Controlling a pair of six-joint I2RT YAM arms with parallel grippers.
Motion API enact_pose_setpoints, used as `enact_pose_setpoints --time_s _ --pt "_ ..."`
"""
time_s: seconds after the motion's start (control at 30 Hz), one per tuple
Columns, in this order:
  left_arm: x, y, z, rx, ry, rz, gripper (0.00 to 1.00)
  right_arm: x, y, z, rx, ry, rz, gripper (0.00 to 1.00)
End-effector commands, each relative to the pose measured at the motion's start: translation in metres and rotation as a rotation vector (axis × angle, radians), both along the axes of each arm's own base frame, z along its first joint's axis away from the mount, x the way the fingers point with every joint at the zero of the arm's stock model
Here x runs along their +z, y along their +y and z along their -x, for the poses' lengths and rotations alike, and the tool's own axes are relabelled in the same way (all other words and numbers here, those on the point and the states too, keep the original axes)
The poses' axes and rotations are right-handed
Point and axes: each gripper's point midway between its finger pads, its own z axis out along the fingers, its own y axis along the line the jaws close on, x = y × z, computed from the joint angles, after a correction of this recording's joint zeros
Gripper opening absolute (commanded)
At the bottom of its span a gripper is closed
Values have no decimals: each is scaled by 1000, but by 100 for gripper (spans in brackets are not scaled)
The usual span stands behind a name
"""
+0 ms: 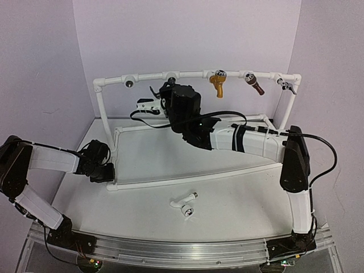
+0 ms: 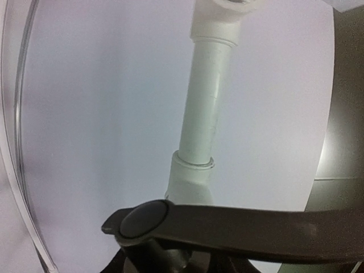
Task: Install the water faucets
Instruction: Screw the water faucet onto the adaptor.
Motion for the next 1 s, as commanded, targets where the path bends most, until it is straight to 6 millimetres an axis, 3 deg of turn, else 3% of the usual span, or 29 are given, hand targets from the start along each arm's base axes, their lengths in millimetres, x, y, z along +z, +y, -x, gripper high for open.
enact_pose_setpoints --time_s 0.0,0.27,0.5,0.7,0.8,0.97 --pt "11 -58 10 -209 -5 189 0 14 -4 -10 -11 -52 -327 27" --pt "11 -59 9 -211 -4 188 0 32 -23 -7 36 -148 -860 3" --pt "11 -58 9 -207 -3 188 0 34 -66 -13 34 -92 -1511 0" --pt "10 -59 8 -208 -1 186 0 23 -93 -2 189 28 -2098 0" --pt "9 -59 8 -211 2 185 0 19 -90 1 255 143 -2256 10" --pt "10 -59 8 -212 -2 187 0 32 -87 14 373 281 -2309 43"
